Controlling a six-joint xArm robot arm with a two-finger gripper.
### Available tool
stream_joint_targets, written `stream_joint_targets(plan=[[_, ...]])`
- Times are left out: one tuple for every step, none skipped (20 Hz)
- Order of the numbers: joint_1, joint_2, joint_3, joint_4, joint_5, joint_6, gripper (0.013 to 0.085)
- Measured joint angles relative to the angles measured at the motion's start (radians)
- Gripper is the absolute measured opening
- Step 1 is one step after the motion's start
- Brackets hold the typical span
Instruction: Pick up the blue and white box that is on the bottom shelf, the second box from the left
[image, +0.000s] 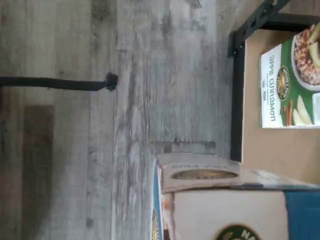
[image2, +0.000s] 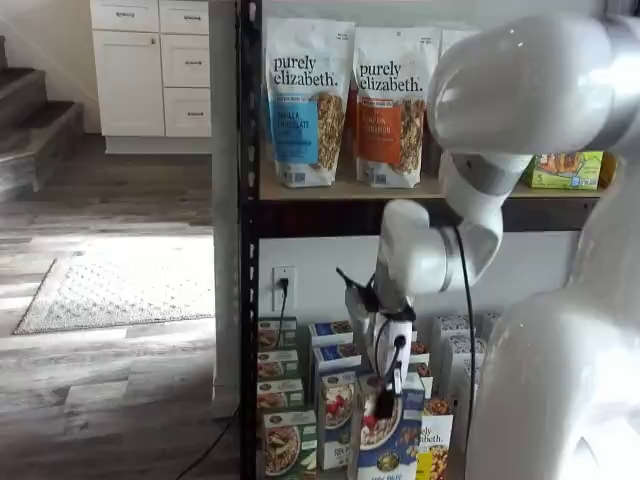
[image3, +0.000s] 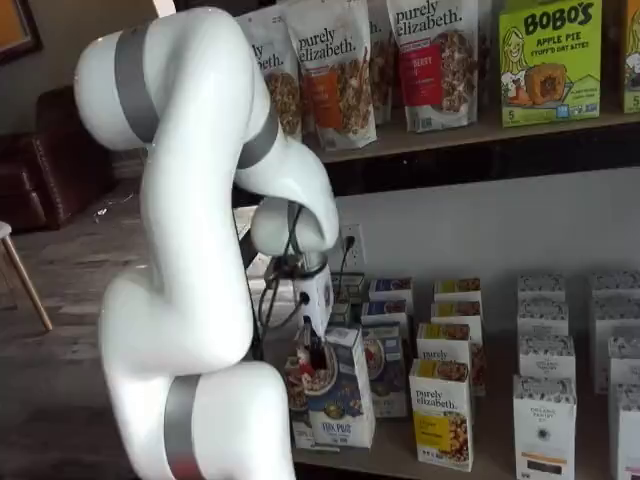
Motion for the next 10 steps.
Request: stream_joint_targets(plan=[[0.002,-0.018,-0.006,-0.011,0.033,0.012,0.049],[0.004,-0.038,-0.013,-0.024,0.068,0.026,0.049],[0.006,-0.055,-0.022,-0.028,0.105,0.031,0.049],[0.008,-0.07,-0.031,-0.028,0.138,0.034,0.049],[0.009,-0.084,-0.04,-0.027,0.168,0.034,0.049],[0.009,-0.096,-0.048,-0.023,0.192,0.033,0.049],[0.009,-0.109,-0.057,-0.016,0.219,0.028,0.049],[0.008,-0.12,-0.063,-0.009,0.238,0.022,0.049],[0.006,-0.132,-0.07,-0.002,0.255,0.017,0.049],[0.003,-0.142,-0.077,0.004,0.274,0.011,0.049]])
